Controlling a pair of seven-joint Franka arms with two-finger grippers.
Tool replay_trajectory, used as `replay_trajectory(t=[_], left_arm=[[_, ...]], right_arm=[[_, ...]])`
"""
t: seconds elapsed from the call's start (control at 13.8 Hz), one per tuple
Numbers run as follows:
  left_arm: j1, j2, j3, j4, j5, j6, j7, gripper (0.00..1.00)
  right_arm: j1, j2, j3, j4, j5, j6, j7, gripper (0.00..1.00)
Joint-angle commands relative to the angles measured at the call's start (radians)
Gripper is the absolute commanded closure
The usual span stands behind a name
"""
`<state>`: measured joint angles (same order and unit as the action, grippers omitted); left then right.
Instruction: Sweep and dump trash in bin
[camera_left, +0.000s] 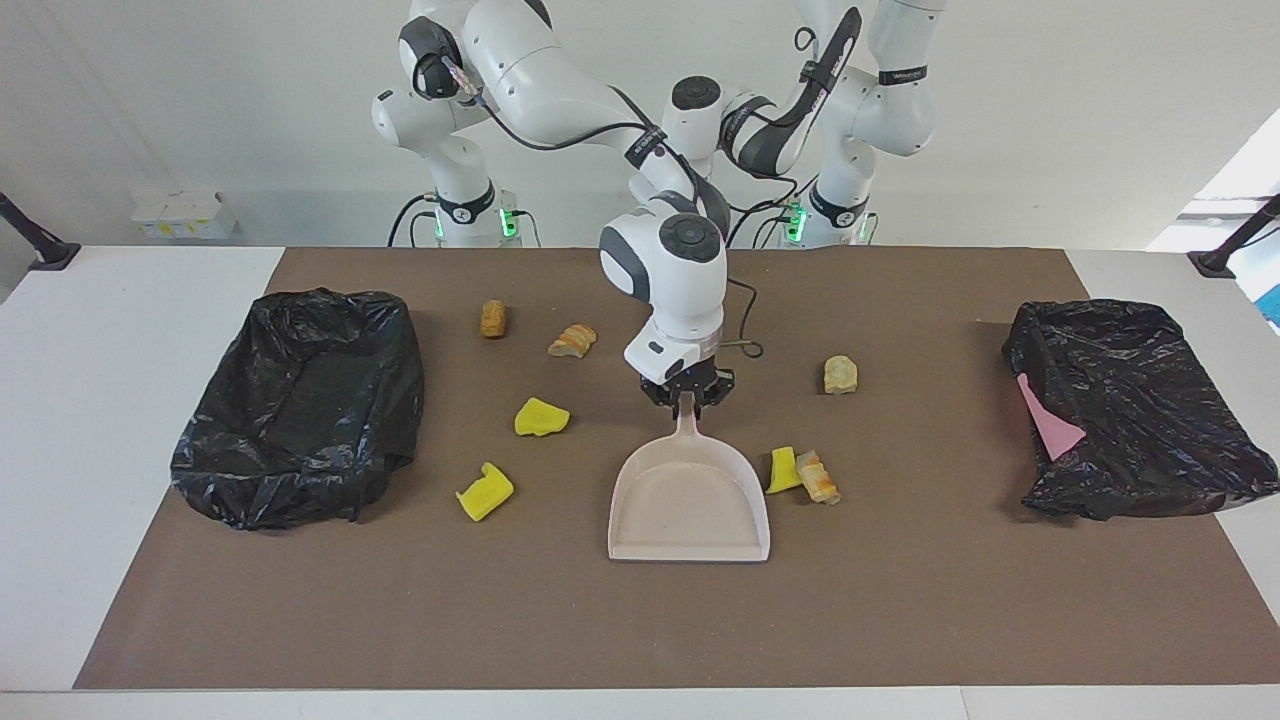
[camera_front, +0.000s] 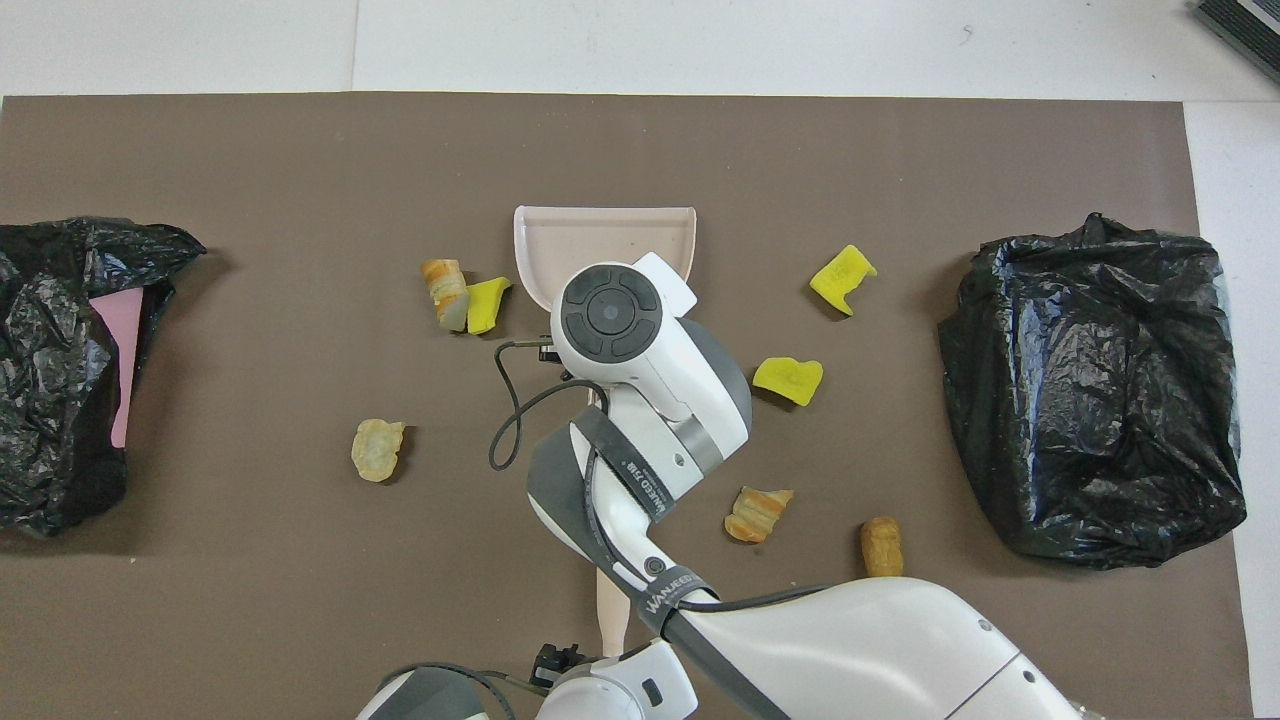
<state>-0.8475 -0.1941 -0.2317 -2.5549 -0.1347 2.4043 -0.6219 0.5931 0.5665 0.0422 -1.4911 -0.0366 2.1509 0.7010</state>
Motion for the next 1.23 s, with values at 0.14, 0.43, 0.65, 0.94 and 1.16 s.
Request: replay_trajectory(t=[0.14, 0.43, 0.65, 0.94, 1.16], left_arm=[[-0.025, -0.001, 0.012, -0.022, -0.006, 0.007, -0.025, 0.28], [-0.016, 0.001, 0.012, -0.022, 0.001, 0.006, -0.018, 0.96], [0.048, 0.008, 0.018, -0.011, 0.03, -0.01, -0.01, 1.0], [0.209, -0.002, 0.018, 0.096, 0.096, -0.158, -0.002, 1.0], [0.312, -0.015, 0.02, 0.182, 0.101, -0.272, 0.002, 1.0]], right_arm=[[-0.042, -0.037, 0.007, 0.006, 0.006, 0.001, -0.015, 1.0], [-0.091, -0.095, 0.007, -0.02, -0.005, -0.002, -0.254, 1.0], [-0.125, -0.122, 0.007, -0.04, -0.005, -0.009, -0.499, 1.0], [-0.144, -0.123, 0.002, -0.04, -0.025, -0.061, -0.823, 1.0], [-0.153, -0.134, 0.004, -0.061, -0.025, -0.069, -1.09, 1.0]])
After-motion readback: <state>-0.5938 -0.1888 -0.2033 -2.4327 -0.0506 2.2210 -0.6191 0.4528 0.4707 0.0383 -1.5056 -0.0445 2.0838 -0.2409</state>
